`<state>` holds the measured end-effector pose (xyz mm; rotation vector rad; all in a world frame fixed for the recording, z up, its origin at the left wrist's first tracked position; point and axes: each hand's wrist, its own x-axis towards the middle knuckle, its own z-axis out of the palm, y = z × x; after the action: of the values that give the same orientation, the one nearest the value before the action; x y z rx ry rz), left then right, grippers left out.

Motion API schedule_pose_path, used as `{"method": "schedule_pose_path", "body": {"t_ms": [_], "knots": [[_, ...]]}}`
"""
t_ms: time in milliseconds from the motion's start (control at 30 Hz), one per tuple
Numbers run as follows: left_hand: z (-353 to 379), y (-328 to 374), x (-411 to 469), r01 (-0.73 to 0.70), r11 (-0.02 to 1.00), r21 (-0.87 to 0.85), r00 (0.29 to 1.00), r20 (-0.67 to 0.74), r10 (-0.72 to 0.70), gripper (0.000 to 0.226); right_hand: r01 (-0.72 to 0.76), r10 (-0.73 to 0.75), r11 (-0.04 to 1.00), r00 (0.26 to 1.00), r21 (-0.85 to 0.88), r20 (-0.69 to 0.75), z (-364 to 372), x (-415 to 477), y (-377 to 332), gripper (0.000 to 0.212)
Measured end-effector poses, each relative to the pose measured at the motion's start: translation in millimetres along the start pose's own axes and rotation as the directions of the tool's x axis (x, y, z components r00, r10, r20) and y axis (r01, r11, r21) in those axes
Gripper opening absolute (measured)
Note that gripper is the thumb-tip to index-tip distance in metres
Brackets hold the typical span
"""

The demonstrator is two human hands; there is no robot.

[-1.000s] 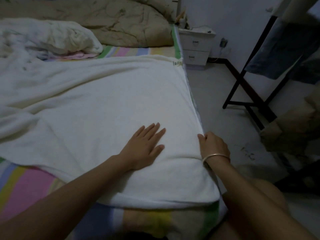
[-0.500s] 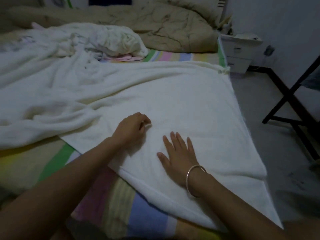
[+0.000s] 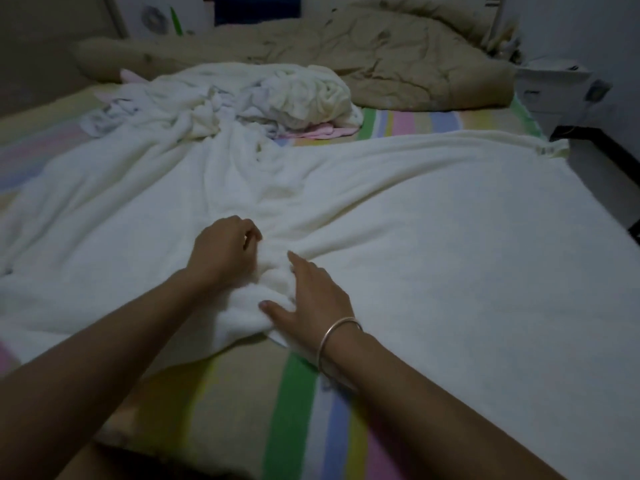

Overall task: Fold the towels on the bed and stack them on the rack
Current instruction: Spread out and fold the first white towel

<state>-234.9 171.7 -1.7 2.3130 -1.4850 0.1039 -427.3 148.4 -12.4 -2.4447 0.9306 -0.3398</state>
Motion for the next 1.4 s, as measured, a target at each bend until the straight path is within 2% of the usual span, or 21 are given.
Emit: {"method": "schedule_pose_path", "body": {"t_ms": [67, 133, 167, 267, 367, 433, 500, 600, 700, 800, 900, 1067, 1167, 1267, 1333, 1400], "knots": [[-10.4, -38.9, -4.5, 0.032, 0.999, 0.017, 0.999, 0.027, -0.033, 0.019, -0.003, -0.001, 0.991, 1.0, -0.131, -0.026, 14.6, 8.8, -24.2, 0.06], [-14.0, -63.3, -8.7, 0.067, 0.998, 0.007, 0.993, 0.101, -0.068, 0.021, 0.036, -0.031, 0.956, 0.999, -0.292, 0.023, 12.4, 7.8, -29.3, 0.041], [-21.2, -79.2, -12.1, 0.063, 0.998, -0.016, 0.989, 0.133, -0.06, 0.02, 0.013, 0.002, 0.942, 0.999, -0.335, 0.045, 11.1, 6.7, -35.7, 0.037], [-39.9, -122.5, -18.8, 0.033, 0.996, -0.078, 0.989, 0.144, -0.022, 0.016, -0.158, 0.194, 0.902, 0.98, -0.403, 0.048, 5.8, 0.0, -49.3, 0.04], [-58.1, -174.5, -26.5, 0.027, 0.998, -0.063, 0.987, 0.16, -0.017, 0.019, -0.265, 0.251, 0.83, 0.963, -0.491, -0.095, 15.4, 2.6, -75.6, 0.053], [-67.0, -206.1, -28.6, 0.044, 0.999, 0.026, 0.987, 0.153, -0.047, 0.032, -0.265, 0.168, 0.846, 0.956, -0.463, -0.24, 29.4, 8.4, -100.2, 0.06], [-77.9, -236.8, -35.0, 0.124, 0.986, 0.109, 0.981, 0.134, -0.139, 0.051, -0.183, 0.08, 0.903, 0.961, -0.389, -0.266, 52.1, 15.8, -135.1, 0.055], [-87.2, -266.3, -43.1, 0.253, 0.957, 0.14, 0.957, 0.11, -0.269, 0.068, -0.029, -0.028, 0.946, 0.985, -0.323, -0.17, 81.7, 29.4, -185.1, 0.045], [-92.9, -283.1, -44.4, 0.326, 0.928, 0.183, 0.933, 0.099, -0.347, 0.075, 0.056, -0.075, 0.945, 0.996, -0.321, -0.046, 107.8, 44.2, -220.9, 0.048], [-96.4, -292.9, -35.2, 0.358, 0.923, 0.141, 0.92, 0.114, -0.375, 0.09, 0.054, -0.034, 0.966, 0.996, -0.252, 0.085, 131.1, 60.5, -242.6, 0.065], [-87.8, -305.3, -23.0, 0.35, 0.922, 0.168, 0.92, 0.125, -0.372, 0.113, 0.039, 0.003, 0.95, 0.991, -0.31, 0.134, 148.3, 80.9, -252.5, 0.082], [-81.4, -329.4, 27.1, 0.283, 0.921, 0.268, 0.946, 0.078, -0.314, 0.132, -0.11, 0.129, 0.949, 0.991, -0.294, 0.046, 165.6, 124.9, -267.4, 0.085], [-79.7, -345.1, 59.2, 0.337, 0.921, 0.197, 0.92, 0.141, -0.367, 0.138, -0.201, 0.214, 0.948, 0.977, -0.245, 0.025, 175.1, 153.5, -277.9, 0.084], [-73.8, -354.0, 73.4, 0.33, 0.933, 0.146, 0.91, 0.211, -0.355, 0.131, -0.254, 0.271, 0.942, 0.961, -0.217, 0.048, 182.5, 178.8, -288.8, 0.084], [-72.4, -361.2, 78.2, 0.268, 0.954, 0.131, 0.945, 0.158, -0.287, 0.097, -0.263, 0.285, 0.94, 0.955, -0.219, 0.077, 190.8, 193.1, -297.0, 0.082], [-82.4, -378.4, 83.5, 0.157, 0.953, 0.258, 0.986, 0.015, -0.167, 0.064, -0.25, 0.269, 0.943, 0.961, -0.221, 0.059, 199.8, 204.5, -308.2, 0.073]]}}
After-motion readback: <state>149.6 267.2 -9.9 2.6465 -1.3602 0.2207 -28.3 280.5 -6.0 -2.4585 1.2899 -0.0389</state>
